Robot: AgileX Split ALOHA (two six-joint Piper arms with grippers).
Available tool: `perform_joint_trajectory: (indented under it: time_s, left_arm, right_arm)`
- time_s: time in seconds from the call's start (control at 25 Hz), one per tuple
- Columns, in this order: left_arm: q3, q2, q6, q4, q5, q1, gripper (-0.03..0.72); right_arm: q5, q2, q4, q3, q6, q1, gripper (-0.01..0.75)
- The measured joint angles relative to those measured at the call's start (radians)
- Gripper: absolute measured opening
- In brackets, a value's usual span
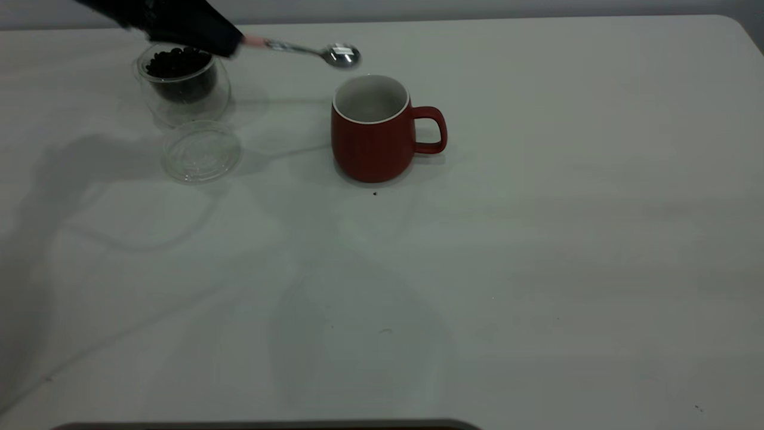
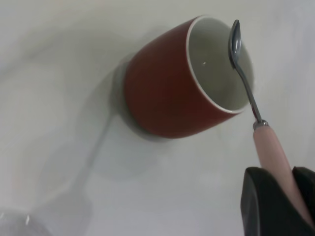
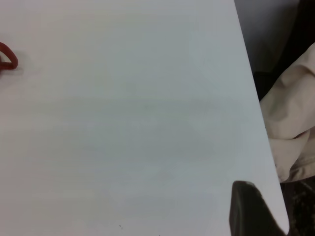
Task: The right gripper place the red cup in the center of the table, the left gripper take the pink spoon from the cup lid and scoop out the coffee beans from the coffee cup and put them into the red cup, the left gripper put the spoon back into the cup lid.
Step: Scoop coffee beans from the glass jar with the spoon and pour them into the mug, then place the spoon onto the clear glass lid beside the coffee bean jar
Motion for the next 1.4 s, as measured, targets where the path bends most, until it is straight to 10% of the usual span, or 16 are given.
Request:
perform_joint_trajectory:
  time_s: [0.88,1.4]
  left_arm:
    - [0.160,-0.230,-0.332,0.230,0.131,0.392,0.121]
    - [0.165,0.053,-0.231,0.121,-0.018,0.347,0.121]
  right_arm:
    - [0.000,0.000,0.000,0.000,0.000,0.000,0.239]
    - [0.000,0.000,0.000,0.000,0.000,0.000,0.239]
